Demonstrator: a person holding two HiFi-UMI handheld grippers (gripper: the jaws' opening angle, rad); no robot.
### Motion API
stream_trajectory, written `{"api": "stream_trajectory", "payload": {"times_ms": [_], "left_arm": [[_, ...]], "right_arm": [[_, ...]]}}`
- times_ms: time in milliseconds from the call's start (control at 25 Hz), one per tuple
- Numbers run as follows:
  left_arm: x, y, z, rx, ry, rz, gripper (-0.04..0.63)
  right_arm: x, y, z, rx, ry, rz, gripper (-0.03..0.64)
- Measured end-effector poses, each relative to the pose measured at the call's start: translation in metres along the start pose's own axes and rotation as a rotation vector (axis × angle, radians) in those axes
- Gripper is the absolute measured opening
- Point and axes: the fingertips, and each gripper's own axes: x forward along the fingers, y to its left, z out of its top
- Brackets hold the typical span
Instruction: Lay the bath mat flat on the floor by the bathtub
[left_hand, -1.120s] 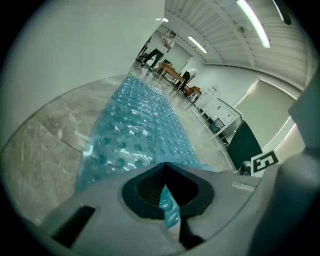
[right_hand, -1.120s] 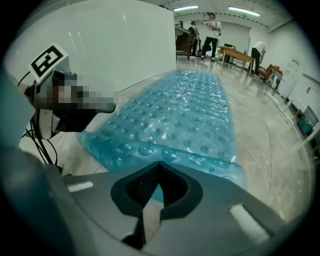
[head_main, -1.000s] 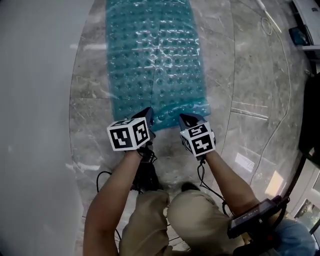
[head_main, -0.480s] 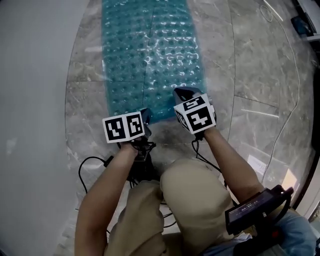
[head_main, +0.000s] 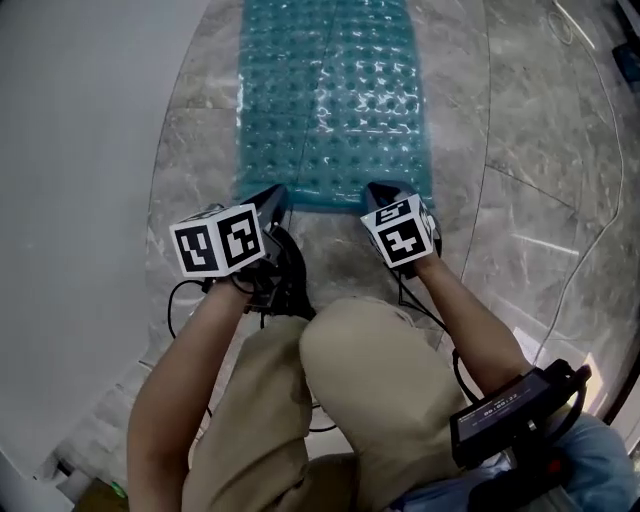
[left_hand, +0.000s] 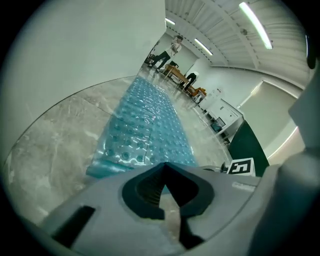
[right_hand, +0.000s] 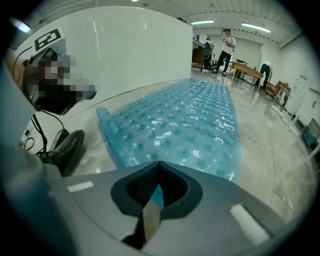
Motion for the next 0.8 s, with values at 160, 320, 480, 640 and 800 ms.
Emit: {"api": "stream_trajectory", "payload": {"times_ms": [160, 320, 480, 640, 800], "left_arm": [[0.001, 0.003, -0.022, 0.026, 0.032, 0.011, 0.008], [0.033, 0.0, -0.028, 0.028, 0.025, -0.003, 0.008], [0.048, -0.001, -0.041, 0.149, 0.073, -0.018, 0.008], [0.064, -0.004, -0.025, 0.241, 0.094, -0.021, 0.008], [0.081, 0.015, -0.034, 0.222, 0.194, 0.033, 0.008]], "right_arm": [[-0.012, 0.025, -0.033, 0.009, -0.004, 0.058, 0.006], [-0.009, 0.042, -0.042, -0.038, -0.011, 0.122, 0.006], [-0.016, 0.056, -0.055, -0.109, -0.018, 0.146, 0.008], [-0.016, 0.064, -0.061, -0.152, 0.014, 0.194, 0.008], [-0.016, 0.063, -0.06, -0.1, 0.022, 0.235, 0.008]]}}
